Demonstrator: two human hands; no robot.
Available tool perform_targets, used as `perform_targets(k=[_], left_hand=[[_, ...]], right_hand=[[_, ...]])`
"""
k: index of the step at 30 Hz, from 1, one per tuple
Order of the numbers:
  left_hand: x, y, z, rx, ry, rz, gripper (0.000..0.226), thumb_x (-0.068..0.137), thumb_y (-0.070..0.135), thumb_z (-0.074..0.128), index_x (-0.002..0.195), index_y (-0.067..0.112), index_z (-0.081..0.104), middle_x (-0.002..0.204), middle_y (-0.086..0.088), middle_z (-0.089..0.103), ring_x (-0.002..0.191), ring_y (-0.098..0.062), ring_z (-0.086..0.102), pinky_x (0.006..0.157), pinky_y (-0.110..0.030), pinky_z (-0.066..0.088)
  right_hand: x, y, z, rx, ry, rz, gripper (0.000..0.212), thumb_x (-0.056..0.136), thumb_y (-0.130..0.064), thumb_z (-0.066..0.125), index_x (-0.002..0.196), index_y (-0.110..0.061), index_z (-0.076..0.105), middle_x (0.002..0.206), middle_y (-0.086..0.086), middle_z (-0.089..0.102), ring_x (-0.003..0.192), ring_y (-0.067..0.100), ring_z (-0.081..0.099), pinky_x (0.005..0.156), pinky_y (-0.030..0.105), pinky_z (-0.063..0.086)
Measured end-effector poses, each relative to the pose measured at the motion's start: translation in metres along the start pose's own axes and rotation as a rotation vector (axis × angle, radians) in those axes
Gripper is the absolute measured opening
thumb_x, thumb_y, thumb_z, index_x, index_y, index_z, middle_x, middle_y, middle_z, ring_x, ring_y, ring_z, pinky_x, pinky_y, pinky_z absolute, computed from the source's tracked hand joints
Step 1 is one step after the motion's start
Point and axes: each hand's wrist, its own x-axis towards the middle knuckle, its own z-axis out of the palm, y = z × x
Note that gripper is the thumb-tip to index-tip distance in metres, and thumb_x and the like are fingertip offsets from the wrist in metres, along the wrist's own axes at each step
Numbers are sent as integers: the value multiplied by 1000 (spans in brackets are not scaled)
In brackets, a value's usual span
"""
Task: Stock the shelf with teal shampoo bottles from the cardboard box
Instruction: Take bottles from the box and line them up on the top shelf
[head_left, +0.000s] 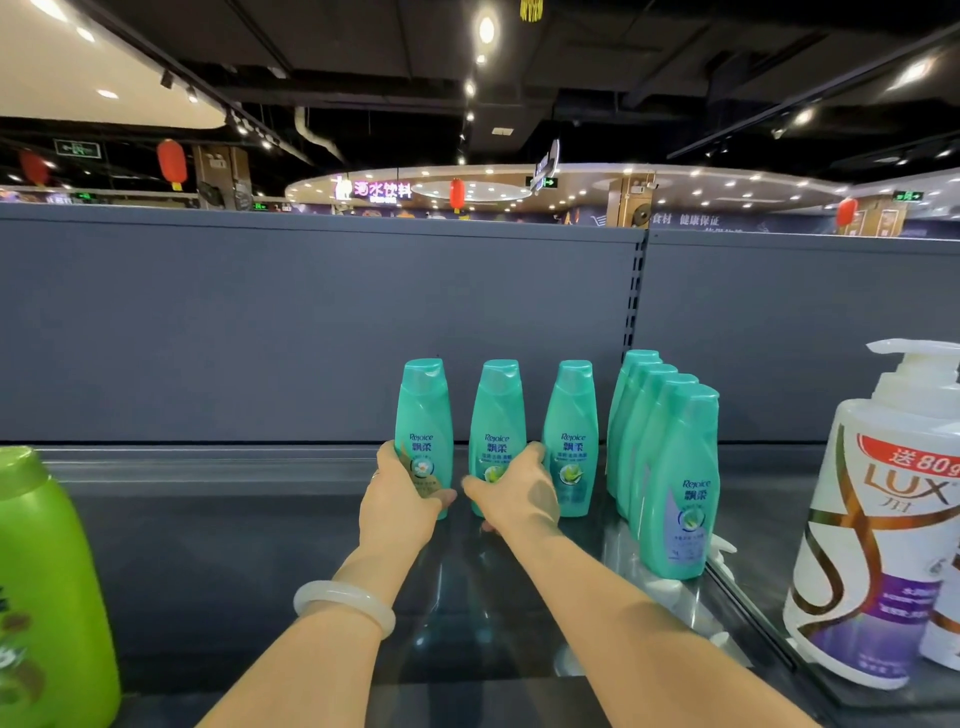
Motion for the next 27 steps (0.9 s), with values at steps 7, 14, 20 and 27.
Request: perform_targets(k=[7, 14, 20, 27], left_hand=[[-5, 4, -5, -23, -40, -66, 90, 69, 21, 81, 137, 9, 23, 129, -14, 51, 117, -31, 52, 94, -41, 45], [-20, 28, -30, -15, 18, -95, 73, 66, 25, 81, 120, 4, 35, 123, -17, 50, 112, -33, 52, 92, -46, 48], [-87, 32, -57, -27, 51, 36, 66, 80, 19, 69, 135, 11, 34, 136, -12, 41, 125, -28, 43, 96, -32, 39], [-217, -20, -133, 134, 272, 85, 68, 83, 23, 67, 141, 15, 32, 142, -4, 40, 132, -20, 37, 106, -26, 28]], right_hand=[[-7, 6, -9, 31, -75, -4, 53, 72, -20, 78, 107, -10, 40, 108, 11, 62, 91, 31, 68, 80, 45, 57], [-55, -6, -58, -144, -83, -237, 49, 84, -22, 65, 125, -9, 44, 119, 9, 57, 106, 26, 56, 80, 30, 45], [-115, -25, -62, -182, -113, -433, 59, 86, -23, 65, 135, -8, 38, 137, 10, 45, 126, 27, 44, 100, 34, 36], [-207, -25, -42, -78, -281, -749, 54, 85, -15, 63, 134, -5, 41, 138, 11, 43, 129, 25, 39, 102, 26, 27]])
